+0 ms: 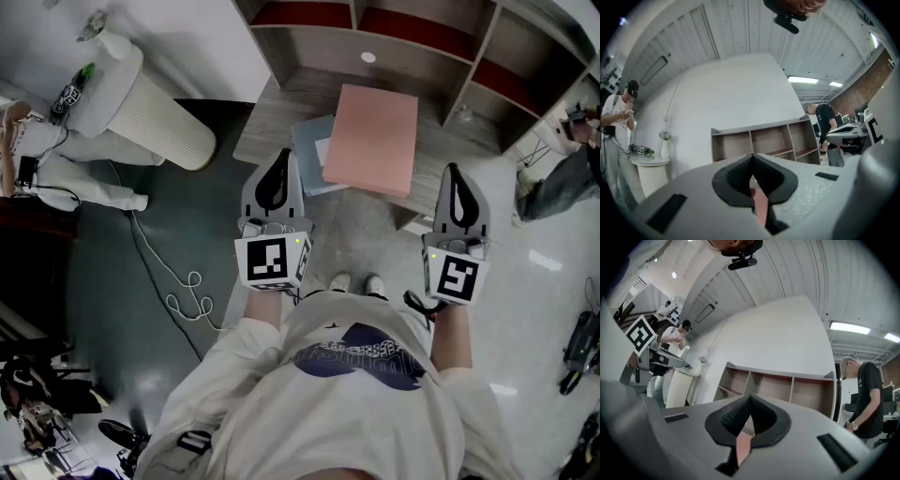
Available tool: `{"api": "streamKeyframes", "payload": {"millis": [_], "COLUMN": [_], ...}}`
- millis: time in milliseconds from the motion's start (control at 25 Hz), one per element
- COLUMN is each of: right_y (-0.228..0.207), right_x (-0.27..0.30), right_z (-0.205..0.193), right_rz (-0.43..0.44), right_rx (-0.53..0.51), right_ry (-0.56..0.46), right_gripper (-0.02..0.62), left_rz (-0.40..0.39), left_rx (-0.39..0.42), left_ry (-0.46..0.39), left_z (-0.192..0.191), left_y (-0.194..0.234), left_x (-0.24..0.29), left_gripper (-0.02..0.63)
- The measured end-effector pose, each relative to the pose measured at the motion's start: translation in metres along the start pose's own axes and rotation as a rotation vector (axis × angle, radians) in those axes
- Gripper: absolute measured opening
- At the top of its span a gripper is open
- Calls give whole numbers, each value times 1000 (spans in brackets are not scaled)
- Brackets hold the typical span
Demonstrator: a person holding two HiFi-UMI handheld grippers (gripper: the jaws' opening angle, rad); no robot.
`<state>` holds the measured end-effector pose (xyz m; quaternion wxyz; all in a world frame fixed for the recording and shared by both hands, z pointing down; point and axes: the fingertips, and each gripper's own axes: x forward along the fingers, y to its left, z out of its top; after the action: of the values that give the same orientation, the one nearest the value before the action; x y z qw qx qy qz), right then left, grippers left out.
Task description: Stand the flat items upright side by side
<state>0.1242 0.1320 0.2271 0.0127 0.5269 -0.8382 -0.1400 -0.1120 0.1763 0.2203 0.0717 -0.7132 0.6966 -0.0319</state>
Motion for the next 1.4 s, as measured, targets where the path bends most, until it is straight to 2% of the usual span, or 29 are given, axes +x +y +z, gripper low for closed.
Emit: {"api": "streamKeyframes", "payload": {"millis": [800,1000,1160,1200,1240,1280,1400], "right_y": [2,-5,-24,-28,-32,-36,-46], "right_x": [-6,-9,-9,-9,-9,-9,-10], "right_z": [-7,-26,-45,-49,-53,-57,-67], "right_rz": [0,25,45,58,69,75,86], "right_rx": [-34,75,259,304,338,359,373], "right_ry": [29,80,138,150,163,175,210], "right_gripper": [0,0,0,50,135,172,238], "left_rz": [6,10,-5,-8,-12,-18,-32], "left_rx": [-12,-27,-76,-87,-98,-107,-126], "left_ry": [21,68,115,123,129,134,148], "left_z": [-5,-18,-30,-33,-35,-38,-44], "left_y": [2,3,1,0,-1,-3,-9], "left_x": [-3,-4,1,3,5,7,13], "left_gripper": [6,6,8,9,9,17,130]}}
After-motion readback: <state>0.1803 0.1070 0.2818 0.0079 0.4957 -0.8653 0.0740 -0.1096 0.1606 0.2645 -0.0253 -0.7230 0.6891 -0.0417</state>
